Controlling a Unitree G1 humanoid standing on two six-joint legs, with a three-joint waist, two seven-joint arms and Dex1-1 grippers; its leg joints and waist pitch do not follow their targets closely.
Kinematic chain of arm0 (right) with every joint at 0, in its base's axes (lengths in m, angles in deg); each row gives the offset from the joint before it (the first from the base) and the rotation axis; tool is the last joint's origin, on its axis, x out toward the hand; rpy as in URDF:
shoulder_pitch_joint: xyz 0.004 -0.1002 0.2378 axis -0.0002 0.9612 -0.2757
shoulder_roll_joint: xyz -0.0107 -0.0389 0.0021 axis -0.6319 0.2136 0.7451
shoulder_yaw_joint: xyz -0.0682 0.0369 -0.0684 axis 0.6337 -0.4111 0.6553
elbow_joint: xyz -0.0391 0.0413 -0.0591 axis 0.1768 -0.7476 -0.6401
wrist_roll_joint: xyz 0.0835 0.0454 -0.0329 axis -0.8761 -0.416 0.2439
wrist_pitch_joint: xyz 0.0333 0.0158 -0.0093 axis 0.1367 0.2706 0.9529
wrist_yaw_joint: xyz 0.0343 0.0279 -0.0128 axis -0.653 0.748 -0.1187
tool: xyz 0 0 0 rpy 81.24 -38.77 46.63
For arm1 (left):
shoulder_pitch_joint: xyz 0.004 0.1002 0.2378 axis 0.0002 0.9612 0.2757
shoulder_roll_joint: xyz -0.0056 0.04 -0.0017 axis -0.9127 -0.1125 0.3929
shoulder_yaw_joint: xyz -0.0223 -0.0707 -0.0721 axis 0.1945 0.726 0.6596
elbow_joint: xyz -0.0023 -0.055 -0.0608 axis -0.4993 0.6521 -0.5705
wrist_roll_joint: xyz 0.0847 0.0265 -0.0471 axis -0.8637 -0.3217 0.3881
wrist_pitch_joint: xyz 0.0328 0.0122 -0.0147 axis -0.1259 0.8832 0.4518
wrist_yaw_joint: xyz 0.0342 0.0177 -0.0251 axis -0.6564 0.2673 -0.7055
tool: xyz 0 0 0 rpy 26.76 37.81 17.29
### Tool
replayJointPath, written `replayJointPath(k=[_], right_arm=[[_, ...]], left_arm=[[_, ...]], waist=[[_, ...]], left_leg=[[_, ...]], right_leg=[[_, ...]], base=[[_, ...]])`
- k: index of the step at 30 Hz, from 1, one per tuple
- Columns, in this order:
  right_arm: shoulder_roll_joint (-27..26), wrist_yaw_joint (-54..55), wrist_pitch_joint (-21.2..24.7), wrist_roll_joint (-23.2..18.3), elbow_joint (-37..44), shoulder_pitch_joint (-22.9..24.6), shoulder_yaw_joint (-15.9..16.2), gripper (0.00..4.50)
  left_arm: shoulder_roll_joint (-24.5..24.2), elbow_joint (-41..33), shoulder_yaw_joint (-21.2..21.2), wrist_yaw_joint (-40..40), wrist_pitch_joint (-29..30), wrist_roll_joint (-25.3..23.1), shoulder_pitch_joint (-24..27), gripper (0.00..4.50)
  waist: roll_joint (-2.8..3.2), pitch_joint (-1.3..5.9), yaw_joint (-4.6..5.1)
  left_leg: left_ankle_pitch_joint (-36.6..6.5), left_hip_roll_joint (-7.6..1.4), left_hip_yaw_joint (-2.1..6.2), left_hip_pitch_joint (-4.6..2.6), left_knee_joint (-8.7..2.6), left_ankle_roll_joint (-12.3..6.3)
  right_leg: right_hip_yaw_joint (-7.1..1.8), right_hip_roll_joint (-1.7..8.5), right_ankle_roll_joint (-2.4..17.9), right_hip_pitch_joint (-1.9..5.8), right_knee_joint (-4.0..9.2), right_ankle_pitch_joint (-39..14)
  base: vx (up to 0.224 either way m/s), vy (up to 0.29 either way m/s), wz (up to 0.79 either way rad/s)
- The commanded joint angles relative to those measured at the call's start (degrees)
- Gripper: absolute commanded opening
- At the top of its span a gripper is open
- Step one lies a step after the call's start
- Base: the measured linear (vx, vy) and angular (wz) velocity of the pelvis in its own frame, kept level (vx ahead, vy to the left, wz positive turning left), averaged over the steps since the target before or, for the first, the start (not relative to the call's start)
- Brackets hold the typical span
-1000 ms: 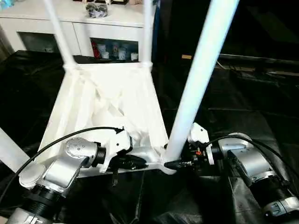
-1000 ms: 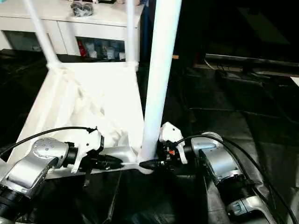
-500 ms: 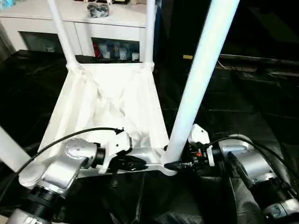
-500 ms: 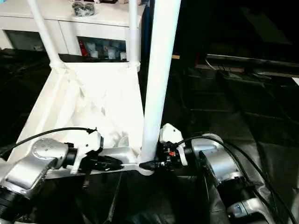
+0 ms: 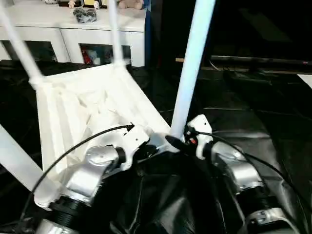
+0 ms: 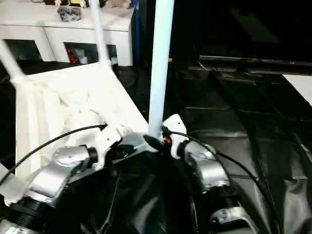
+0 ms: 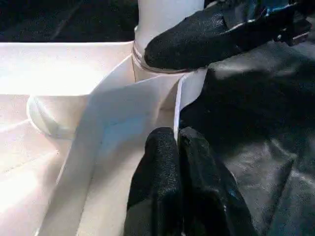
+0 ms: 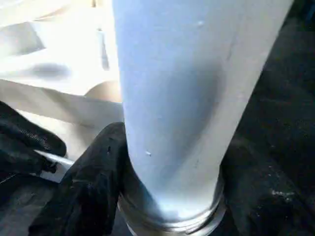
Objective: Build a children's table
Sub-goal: Rotate leg to tighten
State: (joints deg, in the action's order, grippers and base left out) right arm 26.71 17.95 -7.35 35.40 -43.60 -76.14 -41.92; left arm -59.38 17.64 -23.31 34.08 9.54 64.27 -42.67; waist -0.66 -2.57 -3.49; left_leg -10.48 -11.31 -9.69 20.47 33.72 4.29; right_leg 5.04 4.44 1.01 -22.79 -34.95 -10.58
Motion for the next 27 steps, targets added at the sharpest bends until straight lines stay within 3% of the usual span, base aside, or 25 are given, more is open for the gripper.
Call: replayJointPath(k=[1, 6, 8, 12, 16, 21, 25, 27], right_arm=[[-5.6, -4.3, -0.8, 2.0, -0.2, -0.1, 8.4, 3.09], [-4.5, -5.5, 0.5, 0.5, 0.4, -0.4, 7.2, 3.61], [-2.2, -6.8, -1.7, 1.6, 0.5, -0.6, 7.5, 3.72], [0.8, -9.6, -3.5, 1.8, 0.6, -1.0, 7.2, 3.72], [5.8, -20.7, -1.4, -2.3, 3.1, -1.3, 5.9, 3.72], [9.8, -29.7, -1.5, -4.6, 5.0, -0.7, 6.9, 3.72], [13.2, -37.7, -0.7, -6.1, 6.2, -0.2, 8.0, 3.40], [13.8, -39.5, 0.0, -6.5, 6.4, -0.1, 8.3, 3.28]], left_arm=[[4.4, -1.0, -3.0, -3.7, -0.6, 0.2, -2.0, 0.00], [4.0, -1.3, -3.1, -3.1, -0.8, 0.6, -1.9, 0.00], [2.6, -1.5, -2.9, -0.4, -1.9, 1.2, -1.7, 0.00], [0.3, -1.7, -2.6, 3.8, -3.5, 2.3, -1.4, 0.00], [-4.5, -2.9, -2.4, 12.7, -5.4, 5.4, -0.8, 0.00], [-7.7, -3.6, -2.8, 18.4, -6.4, 6.9, -0.2, 0.00], [-10.8, -4.0, -3.1, 22.9, -6.3, 8.5, 0.1, 0.00], [-11.6, -4.1, -3.2, 24.2, -6.1, 9.1, 0.1, 0.00]], waist=[[-0.21, 2.78, -0.19], [-0.01, 2.87, -0.19], [0.00, 2.91, -0.18], [-0.17, 3.04, -0.27], [-0.26, 3.28, -0.43], [-0.05, 3.53, -0.93], [-0.05, 3.16, -2.15], [-0.13, 3.05, -2.24]], left_leg=[[-17.5, -1.75, 0.75, -0.09, -4.48, -0.79], [-17.3, -1.88, 0.77, -0.05, -4.57, -0.87], [-16.6, -1.89, 0.69, 0.02, -4.54, -1.05], [-15.0, -1.85, 0.50, 0.10, -4.35, -1.62], [-12.7, -1.82, 0.40, 0.17, -4.07, -3.31], [-9.6, -2.21, 0.22, -0.15, -3.77, -4.66], [-11.7, -2.45, -0.11, -0.35, -3.94, -4.10], [-12.6, -2.50, -0.12, -0.38, -4.06, -3.51]], right_leg=[[-2.90, 3.95, 6.3, 2.18, 5.94, -25.0], [-3.01, 3.92, 7.3, 2.24, 5.61, -22.3], [-3.10, 3.91, 7.9, 2.32, 5.41, -20.3], [-3.15, 3.87, 8.8, 2.47, 5.09, -17.2], [-3.19, 3.92, 10.3, 2.87, 4.65, -13.9], [-3.14, 3.63, 13.2, 2.67, 3.72, -6.9], [-3.18, 3.73, 13.0, 2.46, 3.94, -10.2], [-3.21, 3.81, 12.6, 2.40, 4.10, -11.9]], base=[[0.000, 0.000, 0.00], [0.000, 0.000, 0.00], [0.000, 0.000, 0.00], [0.000, 0.000, 0.00], [0.000, 0.000, 0.00], [0.000, 0.000, 0.00], [0.000, 0.000, 0.00], [0.000, 0.000, 0.00]])
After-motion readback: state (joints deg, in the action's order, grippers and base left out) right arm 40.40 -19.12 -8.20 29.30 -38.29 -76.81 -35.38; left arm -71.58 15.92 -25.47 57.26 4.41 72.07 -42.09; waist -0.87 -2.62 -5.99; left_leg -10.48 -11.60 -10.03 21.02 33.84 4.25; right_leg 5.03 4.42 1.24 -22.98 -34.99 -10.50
